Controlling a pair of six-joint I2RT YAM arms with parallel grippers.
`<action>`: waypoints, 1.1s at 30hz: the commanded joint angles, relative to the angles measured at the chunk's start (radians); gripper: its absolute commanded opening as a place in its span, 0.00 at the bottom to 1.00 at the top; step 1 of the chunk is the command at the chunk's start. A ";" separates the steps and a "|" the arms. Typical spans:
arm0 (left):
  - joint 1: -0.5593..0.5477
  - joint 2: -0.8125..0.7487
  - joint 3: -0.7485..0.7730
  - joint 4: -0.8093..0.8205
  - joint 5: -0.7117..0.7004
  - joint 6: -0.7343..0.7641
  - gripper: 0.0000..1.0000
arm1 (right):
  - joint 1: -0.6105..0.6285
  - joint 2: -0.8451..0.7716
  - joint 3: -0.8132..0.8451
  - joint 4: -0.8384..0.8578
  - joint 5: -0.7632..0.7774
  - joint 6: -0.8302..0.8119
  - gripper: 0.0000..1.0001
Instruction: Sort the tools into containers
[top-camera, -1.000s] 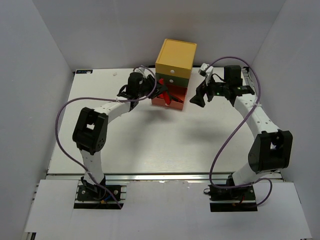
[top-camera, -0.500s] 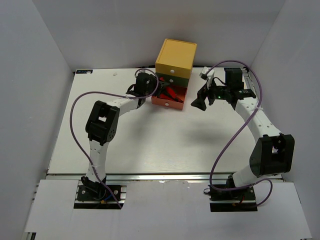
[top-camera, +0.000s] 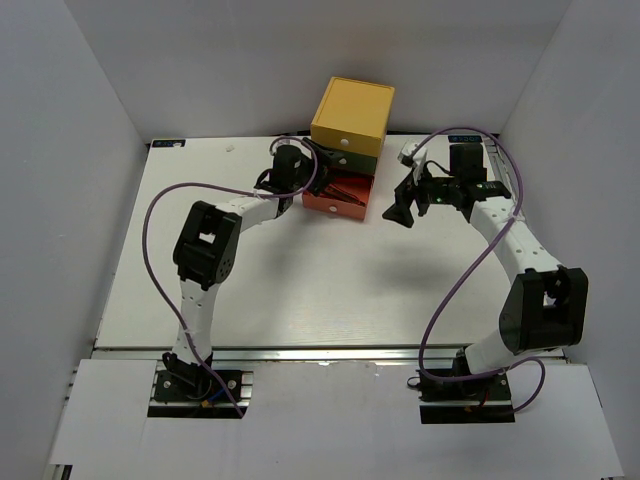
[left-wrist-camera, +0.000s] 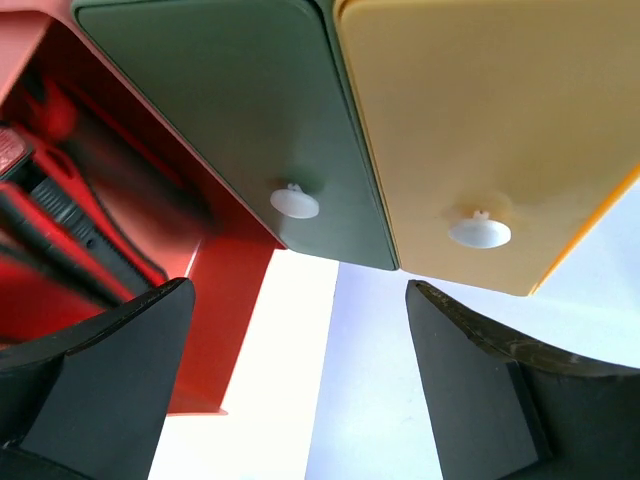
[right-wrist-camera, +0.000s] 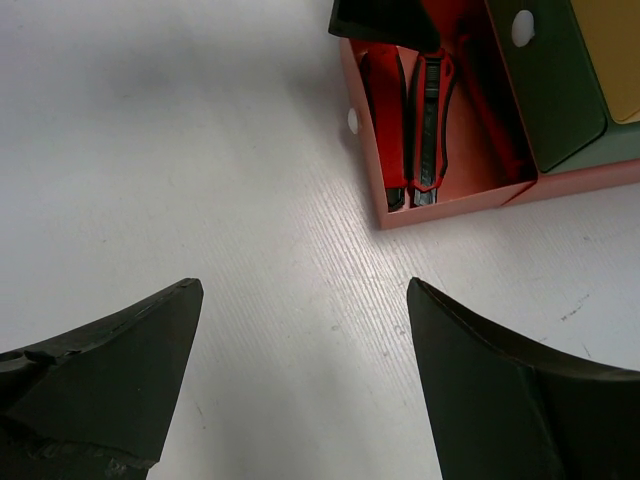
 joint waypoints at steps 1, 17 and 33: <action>-0.005 -0.095 -0.015 0.033 0.013 0.022 0.98 | -0.002 0.001 0.016 -0.024 -0.067 -0.058 0.89; 0.156 -0.604 -0.331 -0.426 -0.294 0.485 0.98 | 0.210 0.267 0.271 -0.303 -0.238 -0.531 0.00; 0.449 -1.023 -0.753 -0.481 -0.303 0.441 0.98 | 0.449 0.596 0.372 0.048 0.549 -0.112 0.00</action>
